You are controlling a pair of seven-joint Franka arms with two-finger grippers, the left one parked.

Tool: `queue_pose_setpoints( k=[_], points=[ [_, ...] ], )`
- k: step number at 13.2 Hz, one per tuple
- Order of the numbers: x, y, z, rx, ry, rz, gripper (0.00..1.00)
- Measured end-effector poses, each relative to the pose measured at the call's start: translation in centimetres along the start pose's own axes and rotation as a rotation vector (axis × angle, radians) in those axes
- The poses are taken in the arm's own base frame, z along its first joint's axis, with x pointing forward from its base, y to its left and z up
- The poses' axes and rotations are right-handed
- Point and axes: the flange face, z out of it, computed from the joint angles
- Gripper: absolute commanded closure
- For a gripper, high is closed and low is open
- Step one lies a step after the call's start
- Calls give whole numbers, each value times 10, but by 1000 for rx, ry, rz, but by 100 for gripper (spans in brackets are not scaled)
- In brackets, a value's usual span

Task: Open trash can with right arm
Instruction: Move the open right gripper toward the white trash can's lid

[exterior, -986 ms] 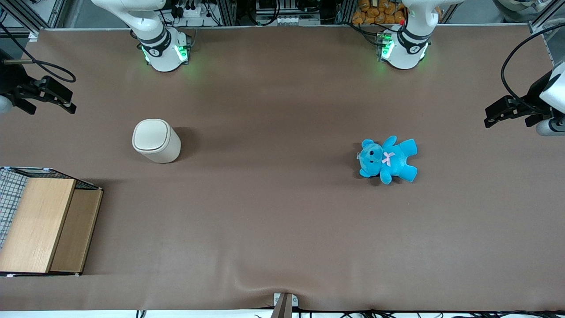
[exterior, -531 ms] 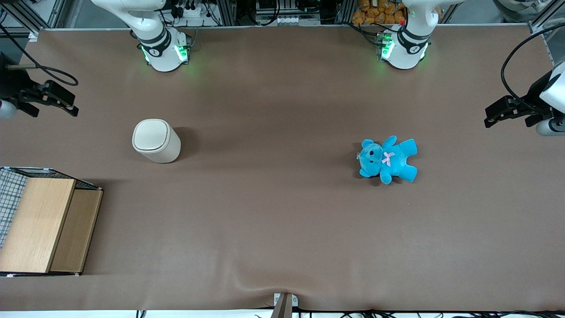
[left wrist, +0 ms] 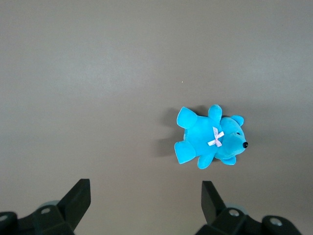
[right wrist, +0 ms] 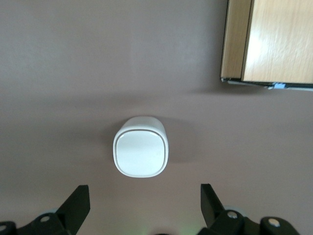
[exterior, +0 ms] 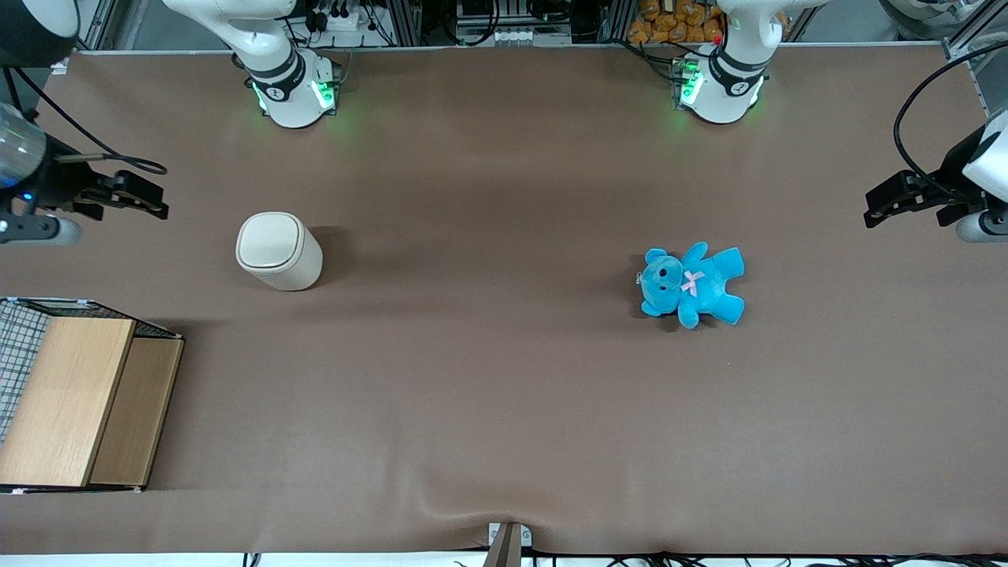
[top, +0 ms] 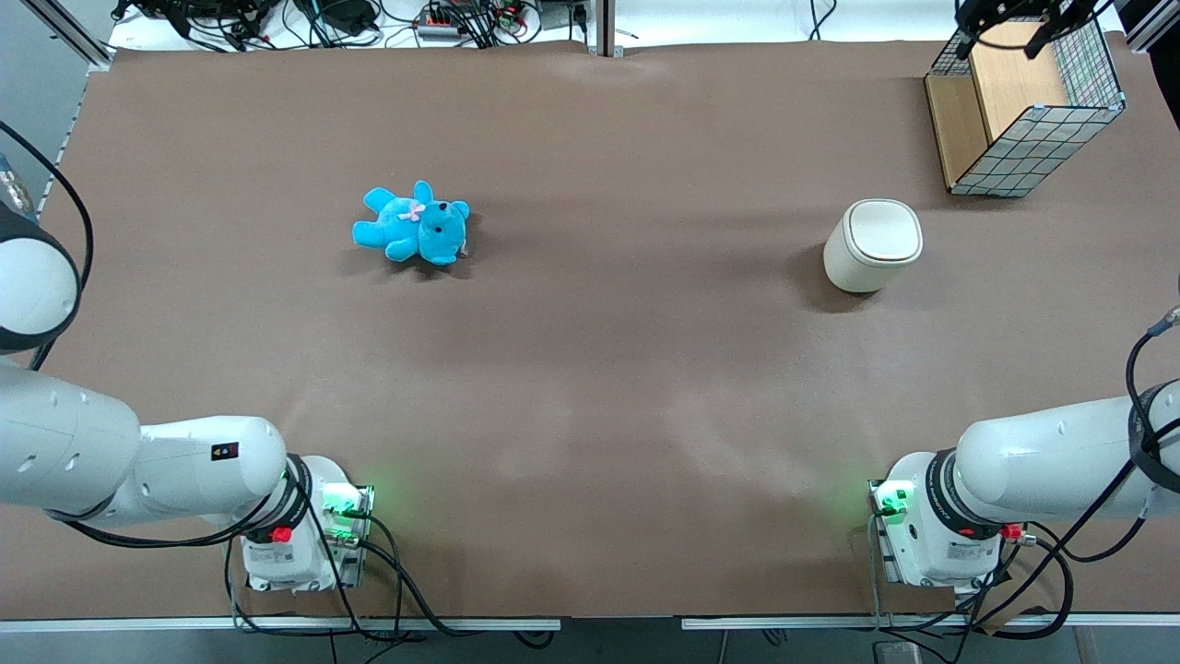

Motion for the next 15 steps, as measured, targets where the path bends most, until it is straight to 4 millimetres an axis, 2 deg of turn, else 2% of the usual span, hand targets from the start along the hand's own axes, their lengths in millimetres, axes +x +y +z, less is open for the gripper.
queue_pose_setpoints(
  k=[5, 6, 9, 12, 15],
  points=[
    [5, 3, 67, 0, -55, 7, 0],
    [5, 4, 77, 1, -66, 8, 3],
    [1, 7, 105, 9, -96, 17, 35],
    [-6, 16, 132, 16, -122, 37, 36],
    [-11, 21, 147, 25, -134, 50, 45]
  ],
)
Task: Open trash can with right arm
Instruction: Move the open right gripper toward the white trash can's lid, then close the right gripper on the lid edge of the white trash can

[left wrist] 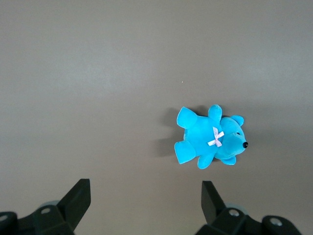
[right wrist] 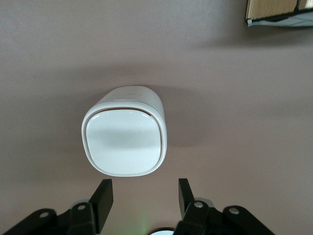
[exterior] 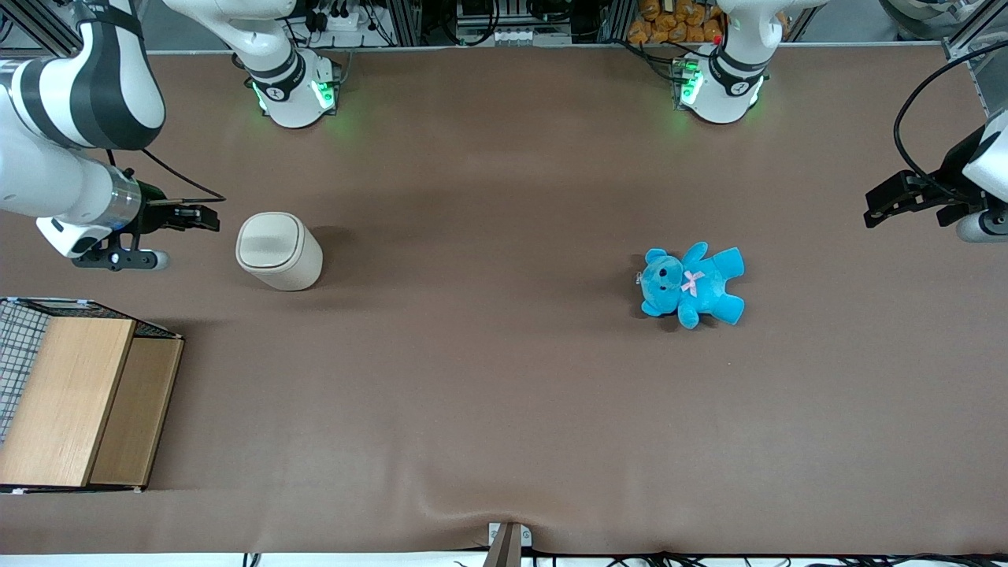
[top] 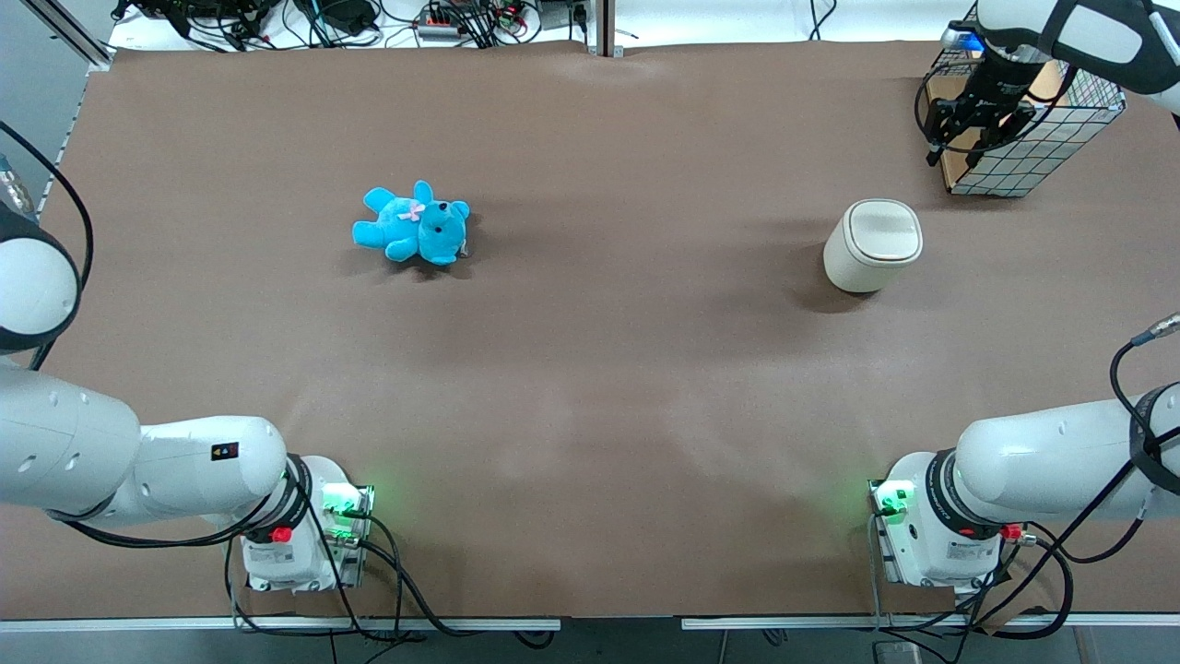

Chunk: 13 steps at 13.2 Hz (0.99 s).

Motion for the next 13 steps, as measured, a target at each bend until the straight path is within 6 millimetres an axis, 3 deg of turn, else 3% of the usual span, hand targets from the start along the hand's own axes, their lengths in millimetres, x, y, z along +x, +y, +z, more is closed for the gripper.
queue_pose_setpoints(
  k=[2, 5, 8, 13],
  points=[
    [0, 4, 14, 13, 3, 11, 53],
    [-3, 5, 46, 41, -12, 27, 80],
    [-6, 10, 71, 67, -17, 50, 98],
    [-8, 17, 90, 72, -2, 64, 99]
  ],
)
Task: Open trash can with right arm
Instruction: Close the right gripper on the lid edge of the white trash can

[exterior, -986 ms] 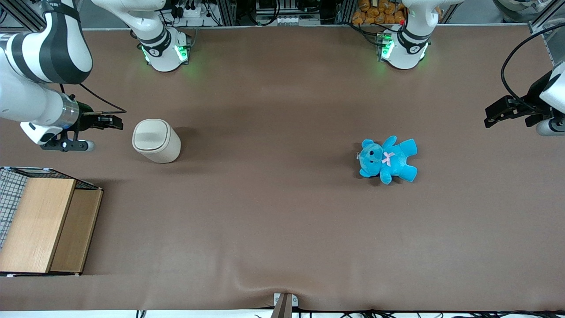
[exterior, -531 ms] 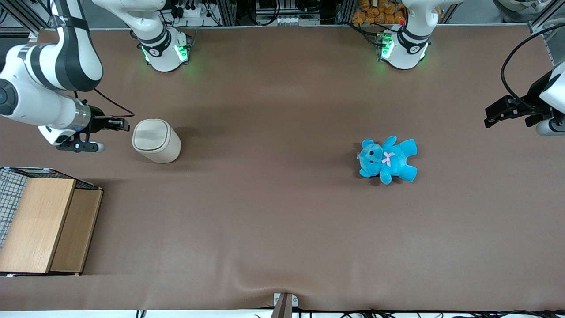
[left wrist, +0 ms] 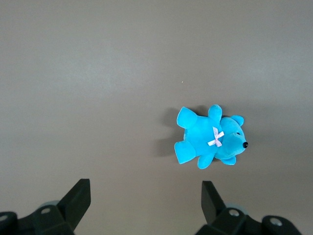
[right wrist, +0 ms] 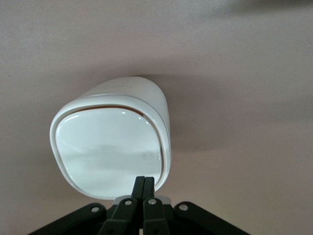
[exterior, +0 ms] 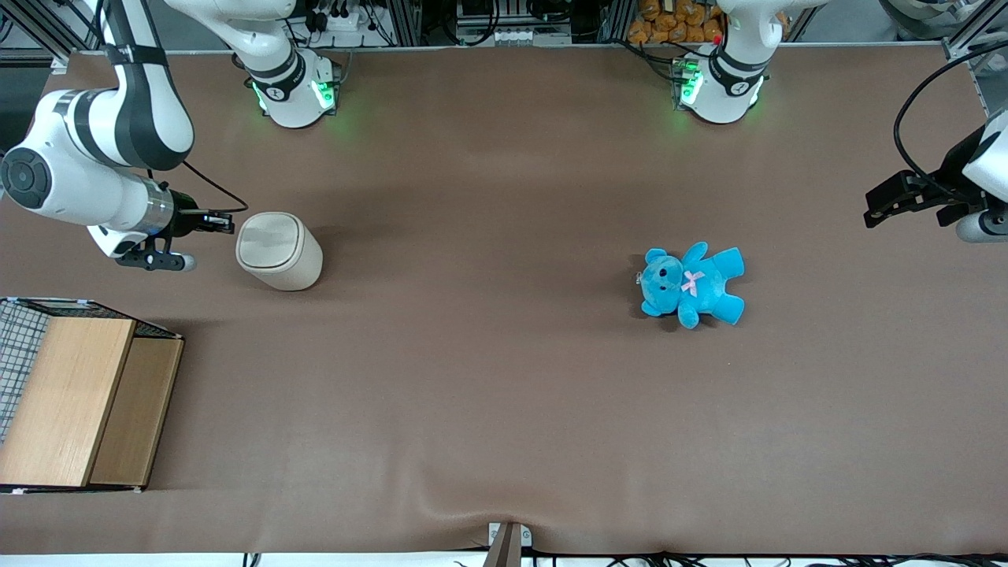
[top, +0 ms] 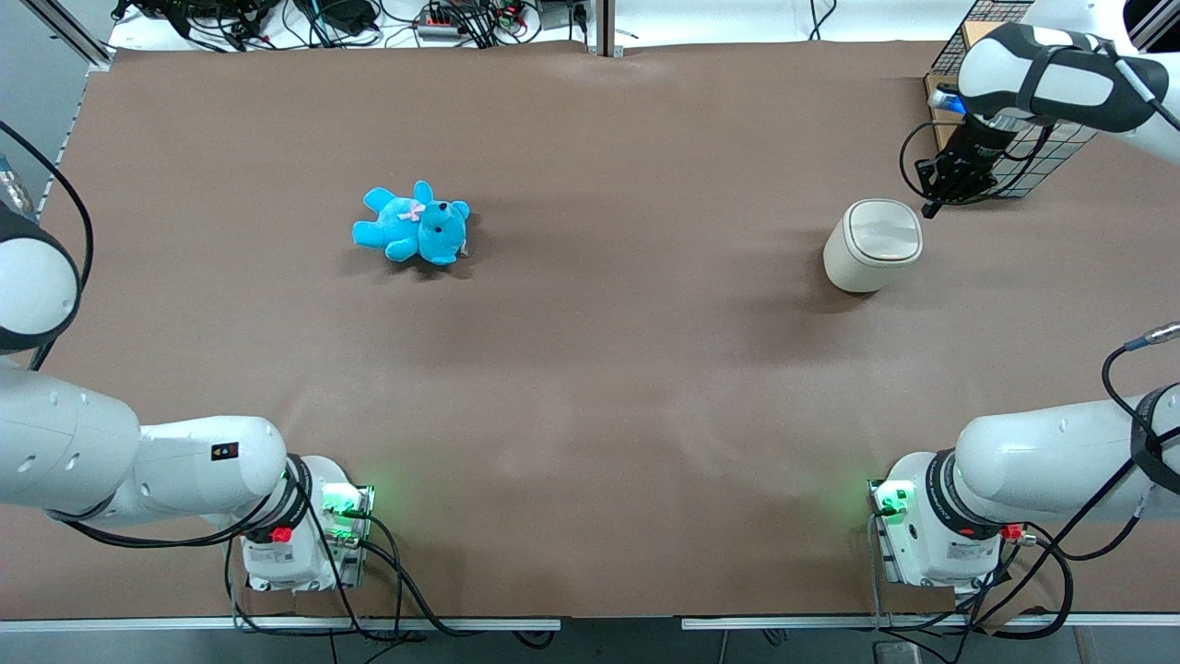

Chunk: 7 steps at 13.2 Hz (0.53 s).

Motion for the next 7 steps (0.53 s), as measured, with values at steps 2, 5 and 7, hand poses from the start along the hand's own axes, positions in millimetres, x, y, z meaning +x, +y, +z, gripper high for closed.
queue_pose_setpoints(
  k=[2, 5, 7],
  points=[
    [-1, 2, 12, -1, 14, 3, 100],
    [-4, 2, 21, -2, 10, 1, 100],
    [-4, 1, 22, -2, 11, 1, 100]
  ],
)
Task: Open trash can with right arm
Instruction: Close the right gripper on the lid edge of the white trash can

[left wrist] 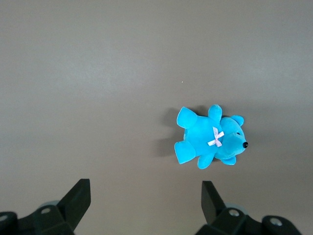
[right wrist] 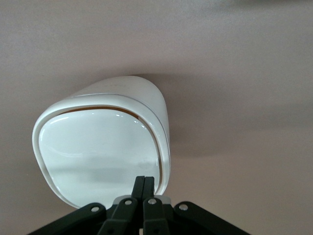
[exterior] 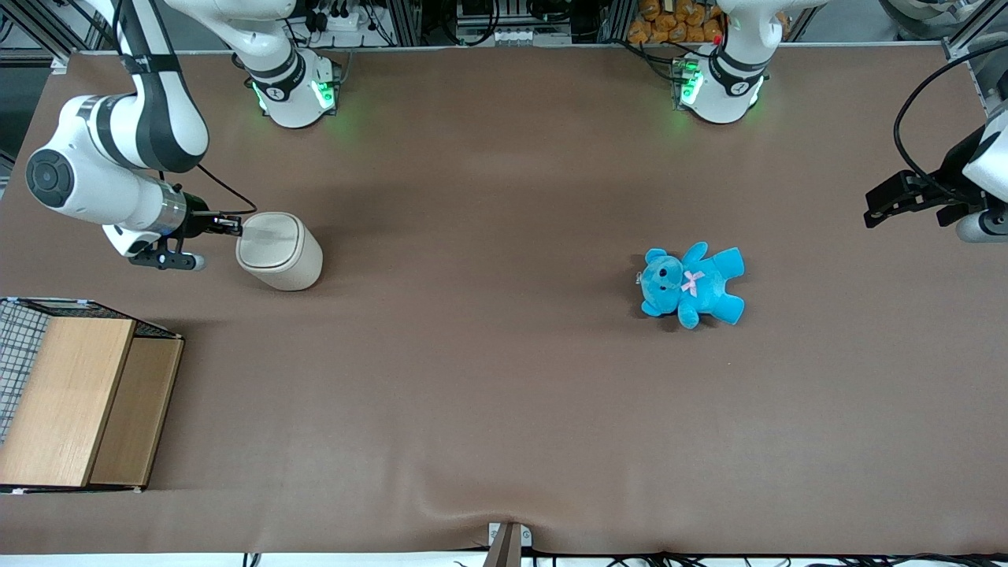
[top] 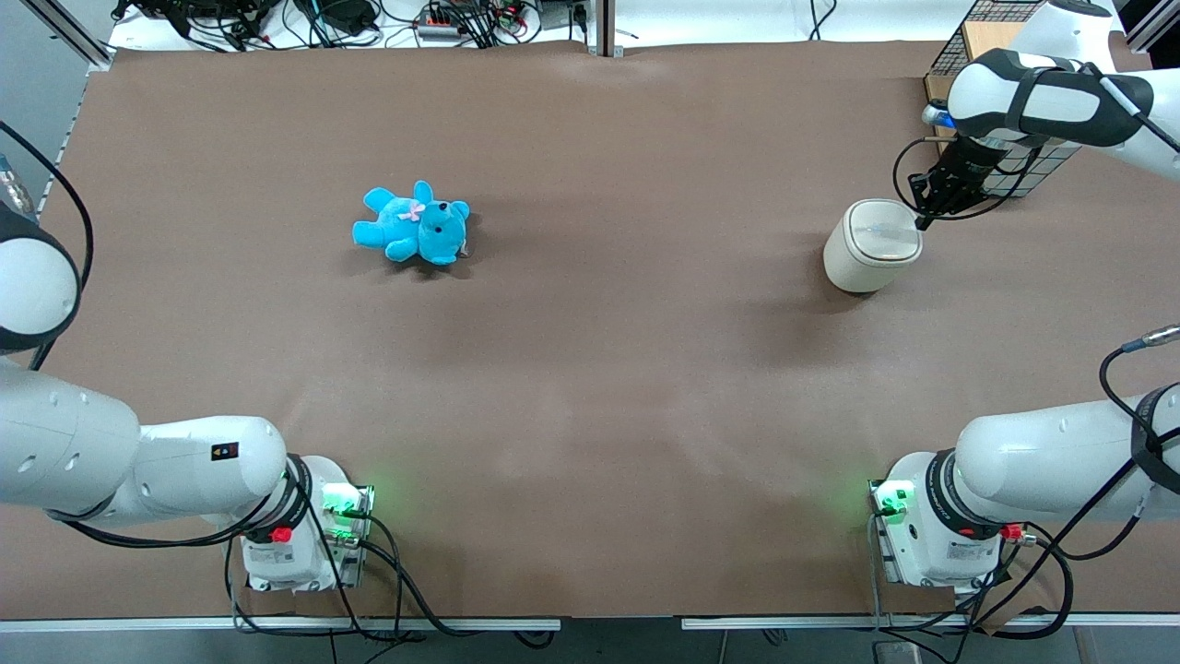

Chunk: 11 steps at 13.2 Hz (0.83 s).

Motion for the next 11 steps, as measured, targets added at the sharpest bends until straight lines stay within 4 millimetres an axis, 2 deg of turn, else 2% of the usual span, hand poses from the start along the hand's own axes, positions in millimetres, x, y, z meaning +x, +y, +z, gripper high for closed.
queue_pose_setpoints(
  k=[7, 11],
  points=[
    [7, 2, 21, -1, 13, 4, 100],
    [9, 3, 22, -1, 18, 6, 100]
  ],
)
